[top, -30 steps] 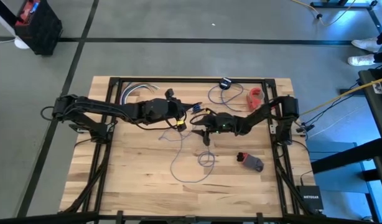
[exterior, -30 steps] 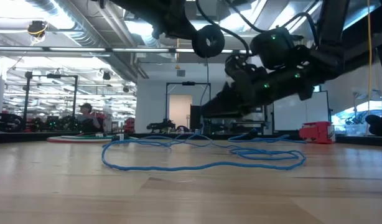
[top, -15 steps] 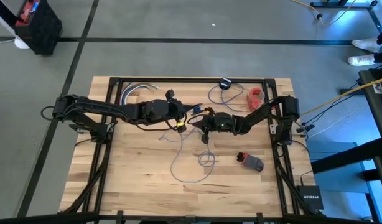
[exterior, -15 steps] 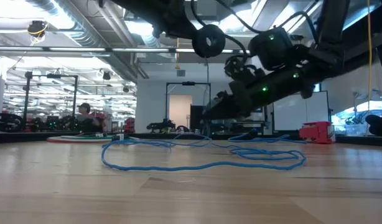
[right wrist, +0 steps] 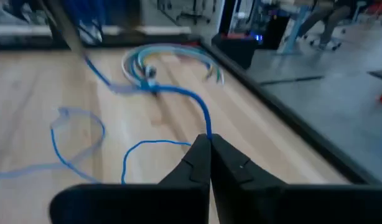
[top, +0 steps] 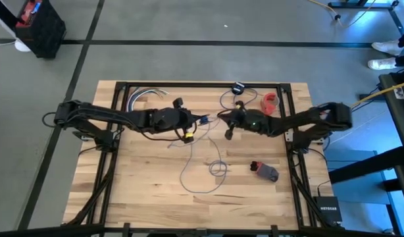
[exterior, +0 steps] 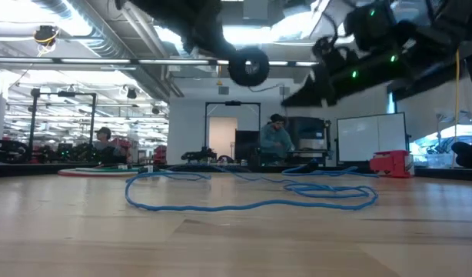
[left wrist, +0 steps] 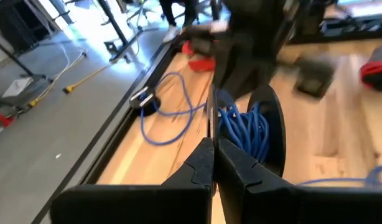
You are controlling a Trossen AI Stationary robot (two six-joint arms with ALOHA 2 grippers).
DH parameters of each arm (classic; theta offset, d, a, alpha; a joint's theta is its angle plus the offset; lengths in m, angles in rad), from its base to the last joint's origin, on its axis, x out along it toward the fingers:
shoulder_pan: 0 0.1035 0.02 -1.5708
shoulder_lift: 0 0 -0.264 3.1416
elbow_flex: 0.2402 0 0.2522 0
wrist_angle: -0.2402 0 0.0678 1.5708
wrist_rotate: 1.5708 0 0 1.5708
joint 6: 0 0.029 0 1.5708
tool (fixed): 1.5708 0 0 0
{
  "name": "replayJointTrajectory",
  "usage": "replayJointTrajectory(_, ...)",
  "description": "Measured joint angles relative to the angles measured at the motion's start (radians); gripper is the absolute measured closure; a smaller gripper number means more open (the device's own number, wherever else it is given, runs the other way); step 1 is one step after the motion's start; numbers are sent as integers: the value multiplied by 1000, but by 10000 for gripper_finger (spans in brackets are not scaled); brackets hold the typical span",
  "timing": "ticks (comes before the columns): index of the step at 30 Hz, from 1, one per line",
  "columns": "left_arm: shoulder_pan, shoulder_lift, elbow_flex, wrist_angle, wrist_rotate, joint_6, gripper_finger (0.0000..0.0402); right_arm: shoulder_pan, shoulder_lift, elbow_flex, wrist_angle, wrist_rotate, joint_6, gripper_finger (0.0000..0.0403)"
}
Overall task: Coil cords
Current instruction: Coil the blue wire onto the spool
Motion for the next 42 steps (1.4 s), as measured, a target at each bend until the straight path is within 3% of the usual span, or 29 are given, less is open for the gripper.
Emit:
replayJointTrajectory(6,51,32,0,-15,-2,-33,401,2,-174,14,-90,-101,88,400)
replayJointTrajectory(10,69,59,0,2,-4,-44,401,3,-206,39,-91,-190,147,401)
replayJointTrajectory(15,74,76,0,26,-1,-31,401,3,-194,70,-95,-238,185,401)
replayJointTrajectory(24,51,58,-1,-4,1,37,401,-12,-184,77,-181,-229,195,401)
replayJointTrajectory(30,48,61,-1,3,4,49,401,-17,-184,86,-64,-282,265,402)
replayJointTrajectory(36,69,118,1,151,3,15,401,1,-142,131,-57,-327,296,402)
replayJointTrajectory(42,91,181,43,172,1,-27,401,38,-69,167,-50,-309,296,402)
